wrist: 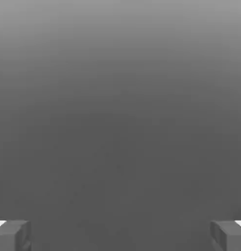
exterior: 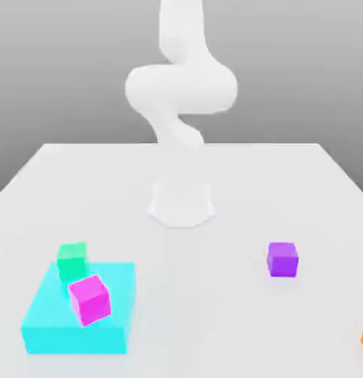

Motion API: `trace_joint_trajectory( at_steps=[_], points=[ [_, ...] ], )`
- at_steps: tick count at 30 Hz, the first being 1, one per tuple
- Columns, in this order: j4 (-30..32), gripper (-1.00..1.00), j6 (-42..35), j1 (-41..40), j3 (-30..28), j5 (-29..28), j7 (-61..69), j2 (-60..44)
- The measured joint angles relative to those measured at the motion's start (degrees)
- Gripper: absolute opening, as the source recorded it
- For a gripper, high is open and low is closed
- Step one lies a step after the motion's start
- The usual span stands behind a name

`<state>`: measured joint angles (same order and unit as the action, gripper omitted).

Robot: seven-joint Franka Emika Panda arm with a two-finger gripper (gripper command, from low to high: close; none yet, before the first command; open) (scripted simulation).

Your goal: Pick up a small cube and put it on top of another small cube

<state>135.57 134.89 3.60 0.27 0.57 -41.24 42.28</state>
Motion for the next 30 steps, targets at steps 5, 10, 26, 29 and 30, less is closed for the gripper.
trace_joint_trajectory(
  at_steps=[5,10,26,29,30],
  points=[
    [8.8,0.0,7.4,8.8,0.8,1.1,10.9,-8.8],
    [17.5,0.0,14.9,17.0,2.6,2.5,22.1,-17.8],
    [33.3,0.0,41.1,35.1,3.5,-4.0,38.5,-49.3],
    [32.4,-1.0,45.5,38.6,0.1,-4.0,38.5,-54.7],
    [32.4,-1.0,45.5,38.6,0.1,-4.0,38.5,-54.7]
  ],
)
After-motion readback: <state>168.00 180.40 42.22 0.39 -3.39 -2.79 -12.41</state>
